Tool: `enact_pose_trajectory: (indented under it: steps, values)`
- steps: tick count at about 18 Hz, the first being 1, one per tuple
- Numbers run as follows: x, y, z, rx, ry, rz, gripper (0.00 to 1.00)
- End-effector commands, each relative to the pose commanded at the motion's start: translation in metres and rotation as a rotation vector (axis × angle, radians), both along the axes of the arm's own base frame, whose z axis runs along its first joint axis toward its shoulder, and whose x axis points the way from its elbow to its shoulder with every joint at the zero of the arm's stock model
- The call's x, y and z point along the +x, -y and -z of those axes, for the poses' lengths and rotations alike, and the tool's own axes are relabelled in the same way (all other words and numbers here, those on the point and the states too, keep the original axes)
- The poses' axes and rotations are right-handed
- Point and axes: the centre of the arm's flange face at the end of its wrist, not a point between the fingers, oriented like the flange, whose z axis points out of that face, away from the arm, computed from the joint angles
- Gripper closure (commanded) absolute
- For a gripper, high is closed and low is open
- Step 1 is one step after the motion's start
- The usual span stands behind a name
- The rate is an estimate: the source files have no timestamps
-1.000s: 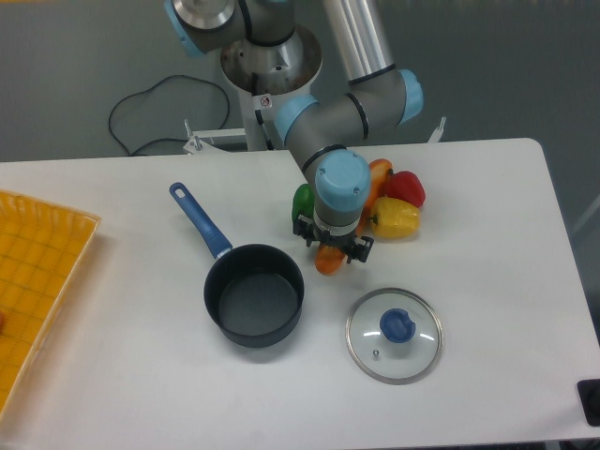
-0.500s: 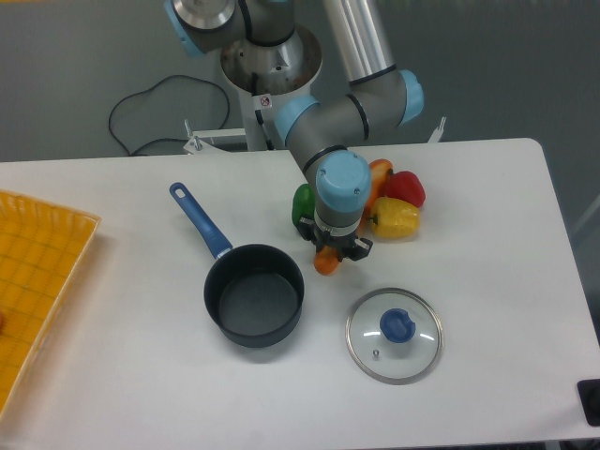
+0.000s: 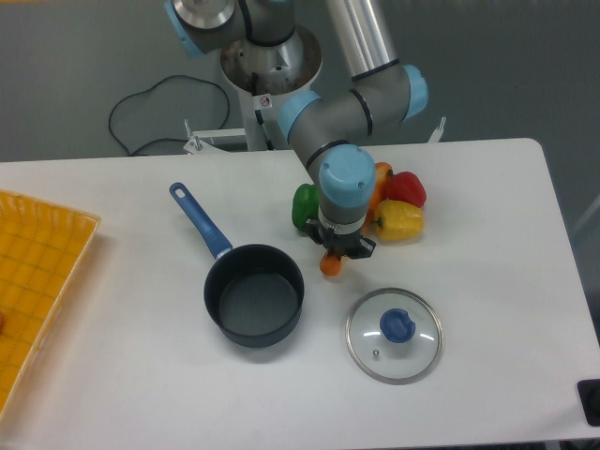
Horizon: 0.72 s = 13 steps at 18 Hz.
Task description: Pick up the long bread
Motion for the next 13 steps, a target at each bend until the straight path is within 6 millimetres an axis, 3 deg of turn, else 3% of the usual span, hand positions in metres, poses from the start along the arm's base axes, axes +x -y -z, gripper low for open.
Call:
enact_pose_trajectory:
  steps: [5, 10, 13]
  values:
    - [-0.023, -0.003, -0.049, -0.013, 0.036, -0.020, 0.90]
    - [-0.045, -0.005, -0.084, 0.033, -0.017, -0.008, 0.90]
    - [-0.065, -0.006, -0.124, 0.064, -0.066, 0.053, 0.89]
